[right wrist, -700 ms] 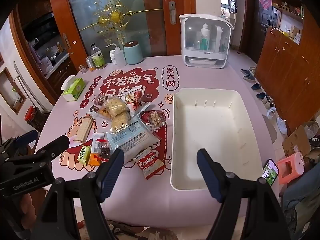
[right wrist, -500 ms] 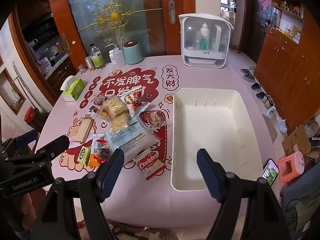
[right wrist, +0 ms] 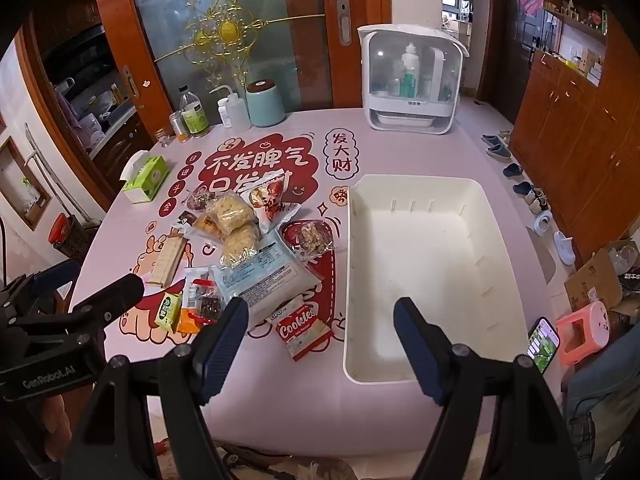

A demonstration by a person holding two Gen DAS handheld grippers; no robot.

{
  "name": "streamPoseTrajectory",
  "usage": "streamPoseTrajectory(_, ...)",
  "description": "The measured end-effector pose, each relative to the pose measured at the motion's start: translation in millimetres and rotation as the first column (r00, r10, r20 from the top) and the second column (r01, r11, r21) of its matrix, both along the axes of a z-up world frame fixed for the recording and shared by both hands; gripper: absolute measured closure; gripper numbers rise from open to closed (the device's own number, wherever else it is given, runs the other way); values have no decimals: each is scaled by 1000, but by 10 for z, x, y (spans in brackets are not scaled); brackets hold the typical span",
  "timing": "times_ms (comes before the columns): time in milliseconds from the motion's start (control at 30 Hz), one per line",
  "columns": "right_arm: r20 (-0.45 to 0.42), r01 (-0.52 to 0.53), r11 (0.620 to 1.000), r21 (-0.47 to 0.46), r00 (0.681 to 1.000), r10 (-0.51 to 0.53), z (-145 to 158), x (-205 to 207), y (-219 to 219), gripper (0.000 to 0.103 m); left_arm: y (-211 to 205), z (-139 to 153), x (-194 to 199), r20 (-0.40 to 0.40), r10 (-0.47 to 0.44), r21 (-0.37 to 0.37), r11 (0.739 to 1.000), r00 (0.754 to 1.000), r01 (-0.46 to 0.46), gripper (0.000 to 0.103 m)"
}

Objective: Organize snacks

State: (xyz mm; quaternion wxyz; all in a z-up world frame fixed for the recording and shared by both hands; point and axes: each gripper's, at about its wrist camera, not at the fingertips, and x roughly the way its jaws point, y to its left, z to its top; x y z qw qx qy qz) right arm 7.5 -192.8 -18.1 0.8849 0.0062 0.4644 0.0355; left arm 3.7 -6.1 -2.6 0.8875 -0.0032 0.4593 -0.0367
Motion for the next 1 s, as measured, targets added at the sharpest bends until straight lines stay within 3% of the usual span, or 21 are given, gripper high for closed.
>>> streamPoseTrajectory(1000, -10, 6, 1000, -5, 1000, -6, -90, 0, 29, 27, 1, -11, 14, -31, -7, 1, 1000, 999, 7, 1)
